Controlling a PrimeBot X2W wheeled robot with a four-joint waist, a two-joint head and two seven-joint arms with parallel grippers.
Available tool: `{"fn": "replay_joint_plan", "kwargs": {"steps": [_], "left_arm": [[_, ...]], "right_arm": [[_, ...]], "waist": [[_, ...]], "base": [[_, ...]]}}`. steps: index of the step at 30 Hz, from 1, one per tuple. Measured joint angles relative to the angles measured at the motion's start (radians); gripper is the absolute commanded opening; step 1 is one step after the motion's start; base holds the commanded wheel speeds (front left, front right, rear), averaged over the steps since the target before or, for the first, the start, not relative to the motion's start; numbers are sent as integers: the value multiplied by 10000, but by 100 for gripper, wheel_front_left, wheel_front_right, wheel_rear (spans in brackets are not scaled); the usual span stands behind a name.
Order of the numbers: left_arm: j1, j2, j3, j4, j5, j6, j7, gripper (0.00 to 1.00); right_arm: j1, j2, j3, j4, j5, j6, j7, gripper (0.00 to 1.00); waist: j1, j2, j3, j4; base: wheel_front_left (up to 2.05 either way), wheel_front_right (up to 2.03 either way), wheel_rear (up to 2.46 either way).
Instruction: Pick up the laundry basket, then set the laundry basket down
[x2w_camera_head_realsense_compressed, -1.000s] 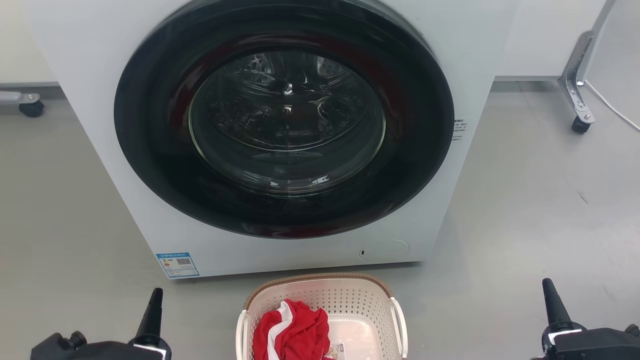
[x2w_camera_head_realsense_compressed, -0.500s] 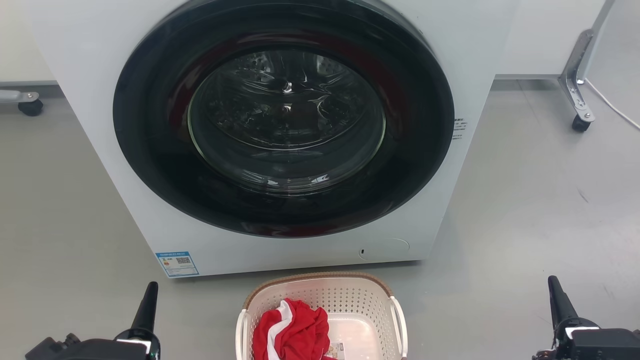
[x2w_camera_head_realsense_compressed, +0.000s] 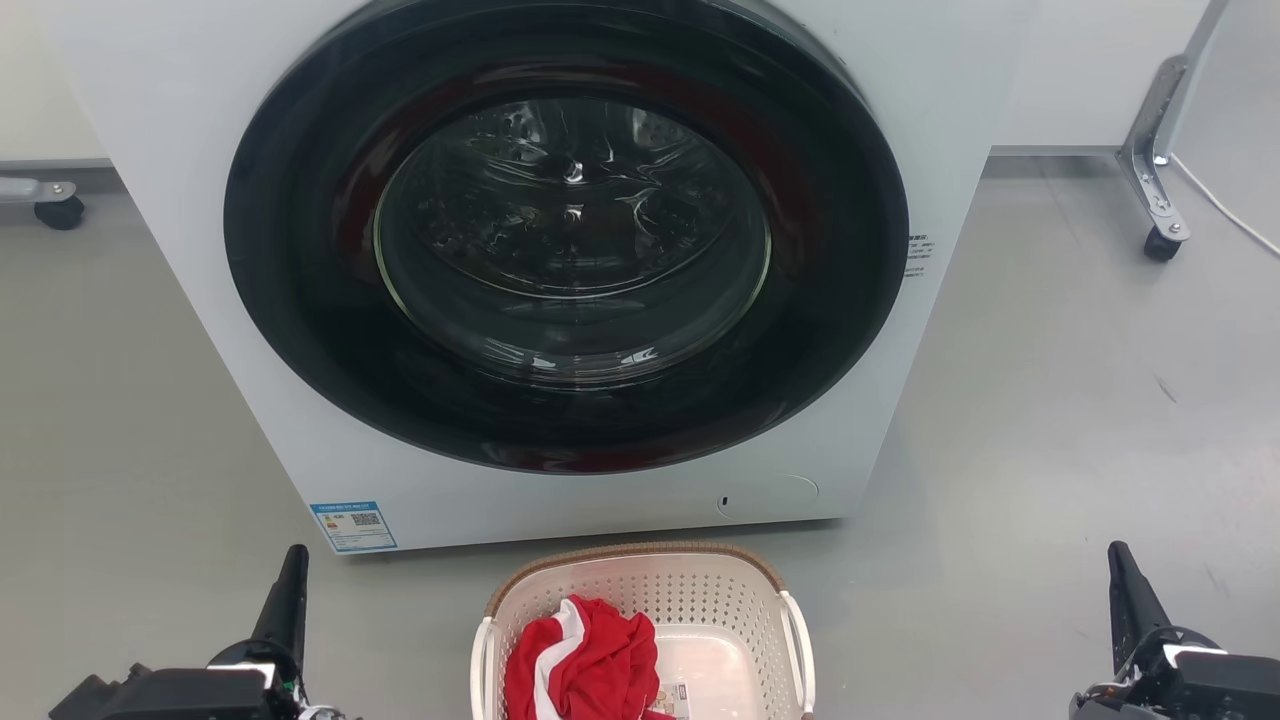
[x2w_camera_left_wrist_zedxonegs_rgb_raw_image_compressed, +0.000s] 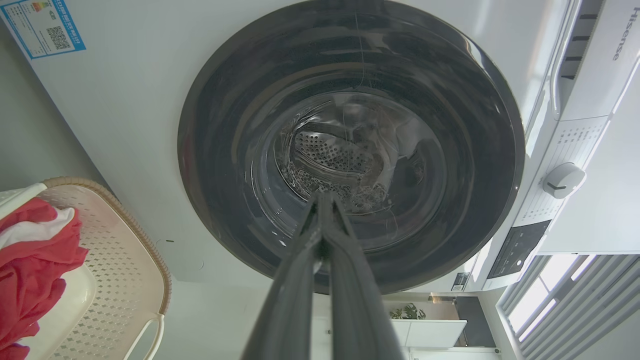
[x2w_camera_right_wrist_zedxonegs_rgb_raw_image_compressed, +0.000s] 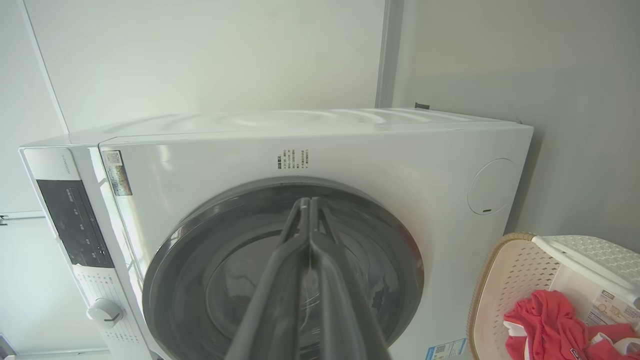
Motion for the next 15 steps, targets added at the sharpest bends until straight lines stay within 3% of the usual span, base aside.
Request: {"fn": "replay_joint_plan", "kwargs": {"steps": [15], "left_arm": [[-5, -8, 12, 13, -105, 0, 0, 0]], "right_arm": [[-66, 12, -8, 8, 2, 23, 0, 0]], "waist": [[0, 0, 0, 0]], "base": [[0, 0, 0]]}}
